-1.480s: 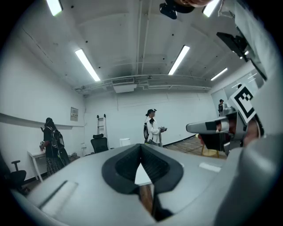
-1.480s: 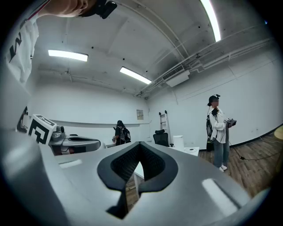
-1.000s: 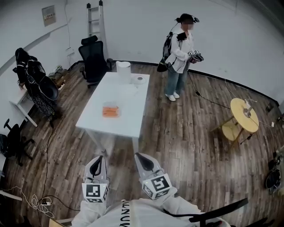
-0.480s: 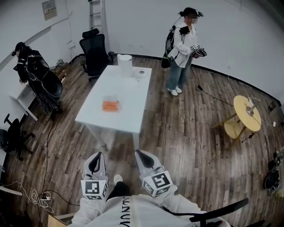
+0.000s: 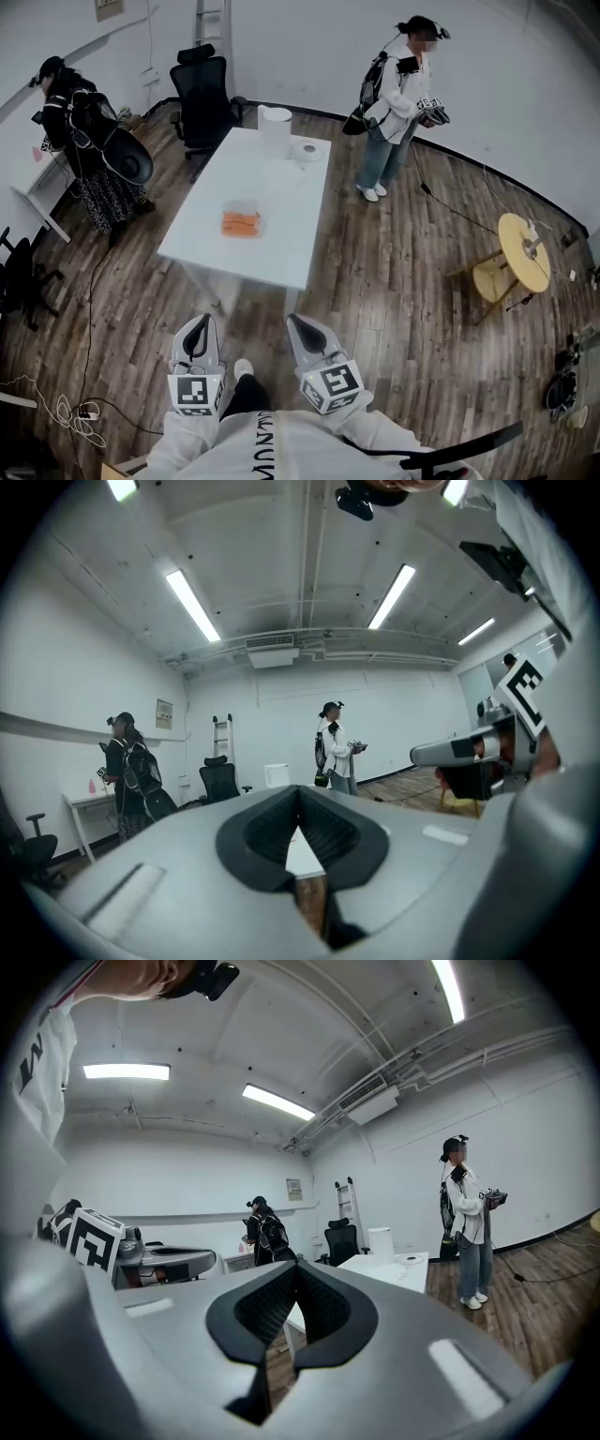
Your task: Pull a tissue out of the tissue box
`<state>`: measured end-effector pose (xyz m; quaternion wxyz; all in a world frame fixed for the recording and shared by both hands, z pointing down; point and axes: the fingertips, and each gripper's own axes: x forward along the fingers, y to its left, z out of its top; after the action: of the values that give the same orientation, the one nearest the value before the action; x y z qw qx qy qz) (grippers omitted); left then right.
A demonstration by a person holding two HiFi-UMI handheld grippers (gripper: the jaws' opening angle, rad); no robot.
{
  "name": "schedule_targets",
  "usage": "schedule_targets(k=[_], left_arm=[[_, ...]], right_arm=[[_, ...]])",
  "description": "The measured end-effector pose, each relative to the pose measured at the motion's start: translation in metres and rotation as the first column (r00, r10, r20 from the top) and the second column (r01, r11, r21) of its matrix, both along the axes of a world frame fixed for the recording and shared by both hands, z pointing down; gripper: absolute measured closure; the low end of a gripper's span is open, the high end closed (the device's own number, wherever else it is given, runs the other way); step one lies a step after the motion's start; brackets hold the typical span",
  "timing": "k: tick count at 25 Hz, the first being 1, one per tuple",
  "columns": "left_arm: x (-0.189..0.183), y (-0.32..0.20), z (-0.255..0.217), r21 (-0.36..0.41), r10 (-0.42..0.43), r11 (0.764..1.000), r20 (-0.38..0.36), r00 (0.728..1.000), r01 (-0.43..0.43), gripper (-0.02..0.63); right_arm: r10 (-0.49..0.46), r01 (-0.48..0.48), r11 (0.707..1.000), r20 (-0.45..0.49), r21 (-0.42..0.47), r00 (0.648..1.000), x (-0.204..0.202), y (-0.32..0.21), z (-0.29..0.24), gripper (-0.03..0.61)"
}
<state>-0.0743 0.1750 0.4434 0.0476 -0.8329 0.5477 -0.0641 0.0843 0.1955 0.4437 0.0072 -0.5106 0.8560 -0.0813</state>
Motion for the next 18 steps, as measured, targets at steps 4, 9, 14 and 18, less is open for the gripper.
schedule_targets(k=[4,9,14,18], left_arm=[[-0.021,-0.033,0.007,-0.013,-0.012,1.000,-0.004,1.000,0.012,0.617],[-0.044,-0.079,0.021,-0.037,-0.007,0.999,-0.015,1.000,0.007,0.617],[-0.063,-0.123,0.014,-0.026,0.019,0.999,-0.010,1.000,-0.019,0.617],[-0.075,-0.156,0.010,-0.023,0.042,0.999,-0.002,0.999,-0.042,0.617]], right_arm=[[-0.007,0.006,1.000,-0.014,-0.026,1.000,-0.020,-0.030,0.008,0.578],[-0.004,0.003,0.999,-0.031,-0.037,1.000,-0.044,-0.077,0.011,0.578],[0.025,-0.026,0.999,-0.033,-0.035,0.999,-0.063,-0.118,0.006,0.578],[0.061,-0.063,0.997,-0.032,-0.055,0.998,-0.071,-0.147,0.007,0.578]])
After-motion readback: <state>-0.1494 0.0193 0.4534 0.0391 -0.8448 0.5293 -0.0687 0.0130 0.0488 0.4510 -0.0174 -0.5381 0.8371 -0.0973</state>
